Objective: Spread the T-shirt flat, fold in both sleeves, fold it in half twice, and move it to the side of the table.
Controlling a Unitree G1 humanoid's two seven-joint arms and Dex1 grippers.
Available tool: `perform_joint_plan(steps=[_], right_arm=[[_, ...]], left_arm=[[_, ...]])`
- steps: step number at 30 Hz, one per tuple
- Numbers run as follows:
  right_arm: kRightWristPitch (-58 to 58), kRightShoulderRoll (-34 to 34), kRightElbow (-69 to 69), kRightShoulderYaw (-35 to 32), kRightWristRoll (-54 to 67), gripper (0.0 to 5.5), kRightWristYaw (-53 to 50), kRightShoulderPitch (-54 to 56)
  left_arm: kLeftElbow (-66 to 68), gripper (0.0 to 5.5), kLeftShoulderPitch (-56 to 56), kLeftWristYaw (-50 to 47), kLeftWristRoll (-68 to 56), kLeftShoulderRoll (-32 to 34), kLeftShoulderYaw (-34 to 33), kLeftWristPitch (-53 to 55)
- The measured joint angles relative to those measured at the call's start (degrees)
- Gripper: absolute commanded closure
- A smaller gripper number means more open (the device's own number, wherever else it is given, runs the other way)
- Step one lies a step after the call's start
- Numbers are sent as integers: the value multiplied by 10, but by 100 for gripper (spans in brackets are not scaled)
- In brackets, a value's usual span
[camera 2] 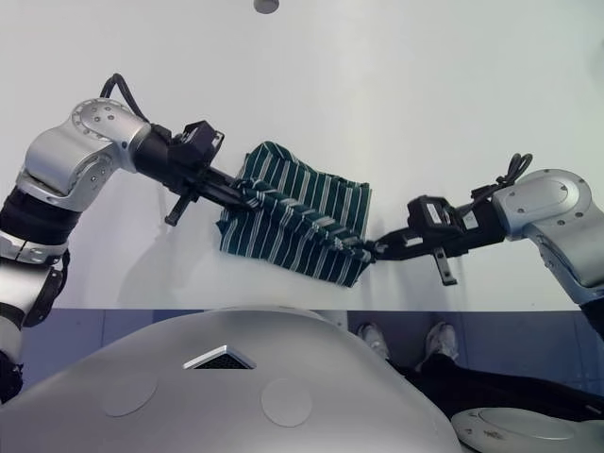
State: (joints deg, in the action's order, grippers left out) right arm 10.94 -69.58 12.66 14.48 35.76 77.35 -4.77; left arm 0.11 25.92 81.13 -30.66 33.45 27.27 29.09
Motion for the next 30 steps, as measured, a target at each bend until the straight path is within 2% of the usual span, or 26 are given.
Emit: perform_joint_plan(steps=[8,9,10,17,21,24,26,28,30], right_arm=[[2,119,-103,14,-133,542,-57,50],[13,128,-112,15,-138,542,-67,54],[30,143,-125,16,-140,505,-79,61],[156,192,-119,-20,-115,375,-130,66],[249,247,-99,-68,-82,307,-211,61],[321,302,-93,-139,-33,262,-295,55],[344,338,-80,-204,5,262,-344,44],[357,374,-57,-260,40,262,-394,44],[373,419,-49,-302,69,262,-455,46]], left_arm=[[149,549,12,-83,135,-79,4,-112],[164,512,14,-95,149,-85,5,-124],[187,494,16,-110,170,-91,6,-135],[220,363,13,-137,201,-98,-13,-145],[182,292,5,-219,214,-98,-62,-128],[108,230,-5,-282,212,-94,-117,-89],[38,194,-25,-322,197,-93,-155,-65],[-27,194,-43,-376,187,-112,-197,-63],[-109,194,-66,-389,154,-143,-204,-97]])
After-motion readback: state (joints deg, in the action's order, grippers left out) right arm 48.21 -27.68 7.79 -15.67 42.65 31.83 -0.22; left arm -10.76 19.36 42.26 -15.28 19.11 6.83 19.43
